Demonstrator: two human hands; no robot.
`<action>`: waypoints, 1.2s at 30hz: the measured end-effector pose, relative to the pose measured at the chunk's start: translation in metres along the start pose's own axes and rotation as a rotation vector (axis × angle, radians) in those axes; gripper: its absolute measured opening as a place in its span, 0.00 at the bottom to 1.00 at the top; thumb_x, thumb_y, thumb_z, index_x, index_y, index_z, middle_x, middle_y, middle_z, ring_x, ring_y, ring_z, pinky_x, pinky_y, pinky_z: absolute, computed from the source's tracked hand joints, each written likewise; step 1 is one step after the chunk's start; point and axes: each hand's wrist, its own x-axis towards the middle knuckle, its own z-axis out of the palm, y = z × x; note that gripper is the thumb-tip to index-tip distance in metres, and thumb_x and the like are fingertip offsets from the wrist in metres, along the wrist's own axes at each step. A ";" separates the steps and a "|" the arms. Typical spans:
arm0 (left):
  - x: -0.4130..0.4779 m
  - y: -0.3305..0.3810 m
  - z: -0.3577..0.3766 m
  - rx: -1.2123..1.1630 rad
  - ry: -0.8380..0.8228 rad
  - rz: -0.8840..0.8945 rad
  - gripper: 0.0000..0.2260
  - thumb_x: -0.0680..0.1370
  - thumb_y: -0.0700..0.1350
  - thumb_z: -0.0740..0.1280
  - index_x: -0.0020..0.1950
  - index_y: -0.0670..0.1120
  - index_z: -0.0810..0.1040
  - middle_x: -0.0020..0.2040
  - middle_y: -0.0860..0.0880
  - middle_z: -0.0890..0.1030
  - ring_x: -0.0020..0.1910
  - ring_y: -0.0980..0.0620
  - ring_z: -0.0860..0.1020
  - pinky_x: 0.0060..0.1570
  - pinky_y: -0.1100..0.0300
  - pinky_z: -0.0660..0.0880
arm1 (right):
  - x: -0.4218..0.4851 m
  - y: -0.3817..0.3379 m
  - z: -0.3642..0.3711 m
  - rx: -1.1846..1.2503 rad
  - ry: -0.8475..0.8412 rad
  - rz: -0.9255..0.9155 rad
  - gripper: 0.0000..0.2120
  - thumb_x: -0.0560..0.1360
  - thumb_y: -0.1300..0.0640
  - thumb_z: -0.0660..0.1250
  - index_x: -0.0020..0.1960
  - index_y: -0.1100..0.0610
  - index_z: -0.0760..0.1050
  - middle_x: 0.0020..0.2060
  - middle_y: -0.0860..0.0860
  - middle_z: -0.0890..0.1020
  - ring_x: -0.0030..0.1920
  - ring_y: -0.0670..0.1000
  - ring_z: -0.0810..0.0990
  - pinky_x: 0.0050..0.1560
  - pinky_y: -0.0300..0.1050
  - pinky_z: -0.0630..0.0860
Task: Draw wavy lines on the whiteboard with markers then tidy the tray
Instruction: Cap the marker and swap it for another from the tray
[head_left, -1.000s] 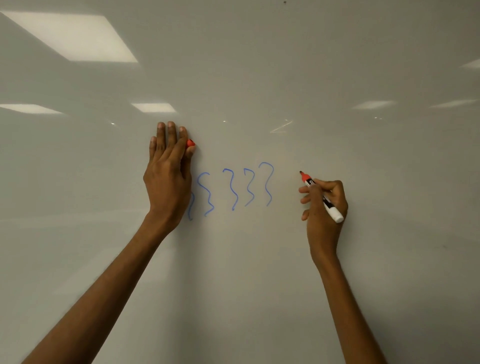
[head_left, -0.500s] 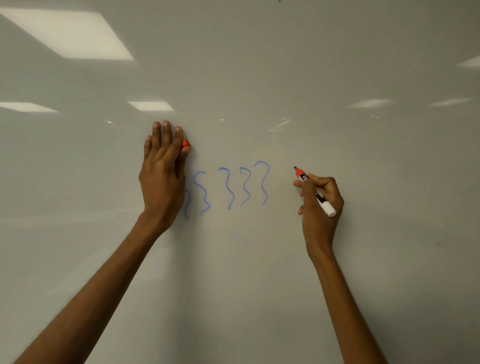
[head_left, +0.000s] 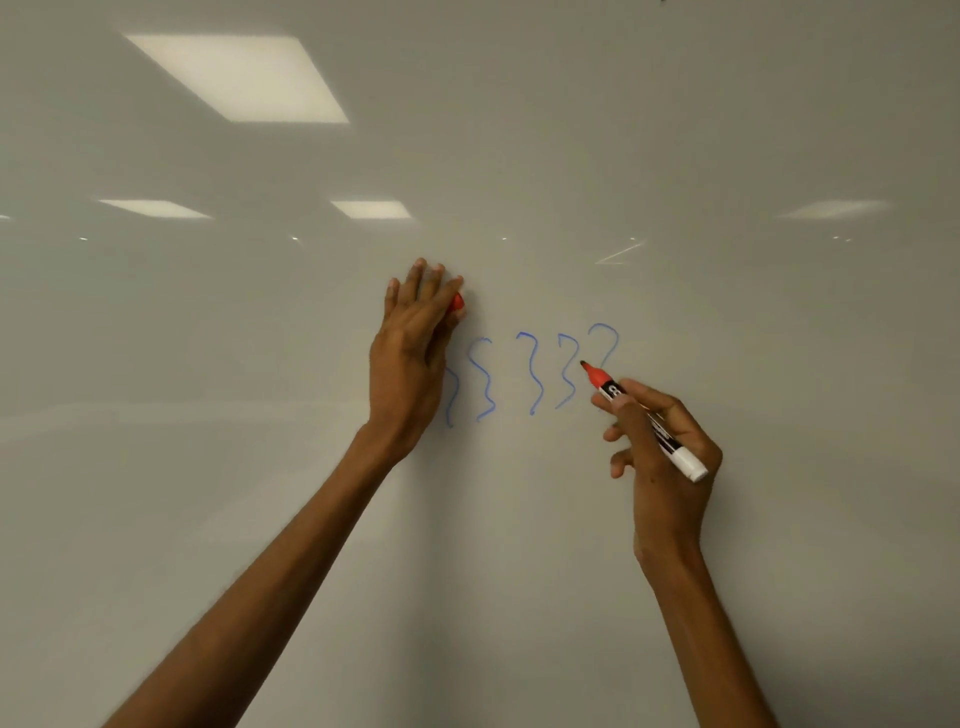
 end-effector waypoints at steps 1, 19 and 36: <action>-0.010 0.004 -0.004 -0.044 0.004 -0.008 0.14 0.81 0.38 0.64 0.66 0.41 0.77 0.68 0.46 0.75 0.74 0.49 0.66 0.76 0.49 0.57 | -0.004 -0.006 0.007 0.025 -0.053 0.009 0.07 0.77 0.60 0.68 0.53 0.60 0.81 0.44 0.54 0.86 0.36 0.51 0.78 0.27 0.40 0.71; -0.153 0.036 -0.091 -0.278 -0.155 -0.413 0.09 0.76 0.39 0.71 0.56 0.44 0.78 0.53 0.52 0.84 0.55 0.56 0.81 0.57 0.66 0.75 | -0.081 0.022 0.055 -0.040 -0.284 0.231 0.08 0.74 0.55 0.67 0.38 0.51 0.83 0.31 0.53 0.84 0.28 0.48 0.78 0.28 0.39 0.74; -0.173 0.035 -0.097 -0.367 -0.361 -0.540 0.09 0.79 0.44 0.67 0.56 0.43 0.83 0.45 0.52 0.86 0.49 0.53 0.83 0.48 0.62 0.77 | -0.102 0.042 0.055 -0.069 -0.277 0.403 0.12 0.78 0.59 0.64 0.39 0.59 0.82 0.28 0.55 0.82 0.26 0.50 0.77 0.27 0.40 0.74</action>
